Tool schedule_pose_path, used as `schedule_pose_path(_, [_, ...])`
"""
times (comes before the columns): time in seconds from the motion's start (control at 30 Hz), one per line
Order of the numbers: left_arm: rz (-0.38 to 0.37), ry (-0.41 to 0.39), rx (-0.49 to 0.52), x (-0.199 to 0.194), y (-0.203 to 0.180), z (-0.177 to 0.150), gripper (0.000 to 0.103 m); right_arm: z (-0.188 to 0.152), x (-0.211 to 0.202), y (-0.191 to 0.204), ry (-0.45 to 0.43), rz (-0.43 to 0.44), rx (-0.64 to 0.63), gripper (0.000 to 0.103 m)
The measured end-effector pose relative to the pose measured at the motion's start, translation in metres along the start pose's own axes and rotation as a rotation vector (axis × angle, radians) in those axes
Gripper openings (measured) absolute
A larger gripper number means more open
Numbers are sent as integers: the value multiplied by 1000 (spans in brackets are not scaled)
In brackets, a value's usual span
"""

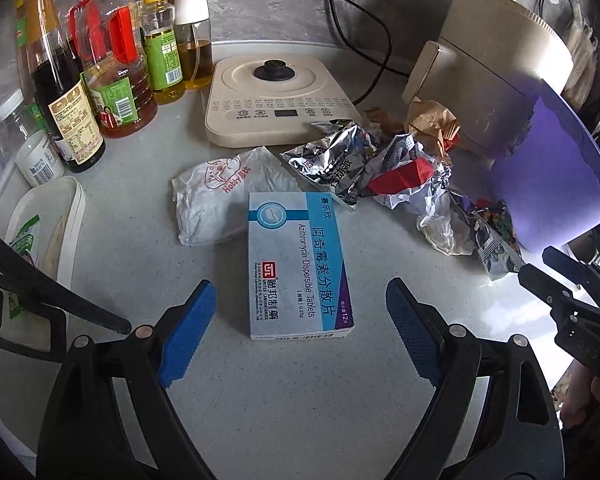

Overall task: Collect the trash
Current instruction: 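Grasp the blue-and-white medicine box with the left gripper while the right gripper grasps a snack wrapper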

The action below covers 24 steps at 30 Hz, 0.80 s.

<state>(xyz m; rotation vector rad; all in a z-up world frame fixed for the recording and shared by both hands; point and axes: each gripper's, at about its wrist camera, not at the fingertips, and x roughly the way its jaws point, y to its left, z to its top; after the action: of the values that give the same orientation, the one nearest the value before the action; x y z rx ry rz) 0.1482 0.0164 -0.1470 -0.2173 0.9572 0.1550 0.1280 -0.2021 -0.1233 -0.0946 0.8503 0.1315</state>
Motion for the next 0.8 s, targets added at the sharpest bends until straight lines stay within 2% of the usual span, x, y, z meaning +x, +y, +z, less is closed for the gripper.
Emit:
schedule_pose_path(0.07, [14,17,-10,11,1,0,86,1,6,1,-1,1,-13,61])
schedule_pose_path(0.13, [32,31,-17,21,3,-2,86,3,12,2,0,1,-34,55])
schedule_pose_path(0.3, [51,54,-11,36,1,-5,85,7,29,6,33,20,-62,49])
schedule_pose_path(0.37, [59,59,-6,39,0,-6,74,9,35,8,39,25,-70,44])
schedule_pose_path(0.4, [68,57,-6,39,0,-7,64,11,38,8,42,25,-75,39])
schedule_pose_path(0.47, [58,49,-16,36,3,-8,64,12,43,9,50,25,-85,18])
schedule_pose_path(0.53, [54,33,-30,29,5,-10,64,13,41,12,18,41,-108,5])
schedule_pose_path(0.63, [49,1,-36,14,7,-13,64,15,32,20,-28,38,-152,4])
schedule_pose_path(0.8, [31,-57,-28,-18,8,-14,64,17,13,28,-62,44,-146,4])
